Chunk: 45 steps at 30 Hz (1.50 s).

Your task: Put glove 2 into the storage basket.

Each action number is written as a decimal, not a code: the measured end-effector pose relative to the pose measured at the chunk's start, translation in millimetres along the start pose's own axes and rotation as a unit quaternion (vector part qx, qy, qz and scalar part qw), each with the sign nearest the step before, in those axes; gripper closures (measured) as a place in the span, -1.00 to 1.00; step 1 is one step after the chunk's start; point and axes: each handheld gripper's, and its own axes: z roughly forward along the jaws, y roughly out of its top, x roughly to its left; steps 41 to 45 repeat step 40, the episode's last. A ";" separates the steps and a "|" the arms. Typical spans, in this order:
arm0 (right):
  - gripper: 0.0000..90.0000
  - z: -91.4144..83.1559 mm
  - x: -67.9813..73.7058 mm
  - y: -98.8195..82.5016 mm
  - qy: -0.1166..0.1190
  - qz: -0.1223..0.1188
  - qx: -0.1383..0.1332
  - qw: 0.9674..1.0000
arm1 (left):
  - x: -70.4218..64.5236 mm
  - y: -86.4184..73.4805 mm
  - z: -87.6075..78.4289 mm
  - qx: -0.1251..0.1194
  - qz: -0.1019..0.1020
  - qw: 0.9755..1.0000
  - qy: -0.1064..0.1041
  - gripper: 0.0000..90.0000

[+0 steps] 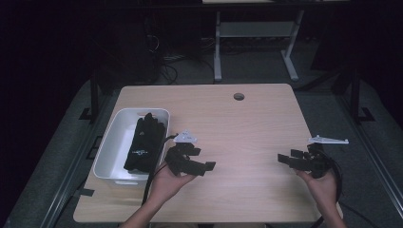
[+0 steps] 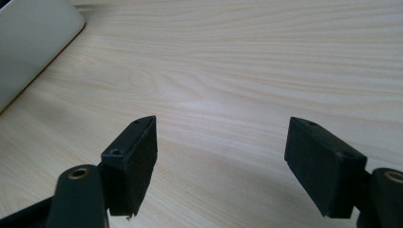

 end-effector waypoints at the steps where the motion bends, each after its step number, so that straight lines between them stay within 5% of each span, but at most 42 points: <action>1: -0.42 -0.3 -0.1 -1.2 0.000 0.000 0.000 1.000 | -0.7 -1.1 0.3 -0.001 -0.001 1.000 -0.001 -0.51; 24: -0.43 -9.5 6.8 -30.3 0.000 -0.011 -0.002 1.000 | -8.4 -20.5 5.9 -0.007 0.002 1.000 -0.011 -0.51; 45: -0.45 -4.4 31.1 -45.2 -0.005 -0.058 -0.005 0.998 | -16.1 -47.1 9.3 -0.020 -0.002 1.000 -0.023 -0.51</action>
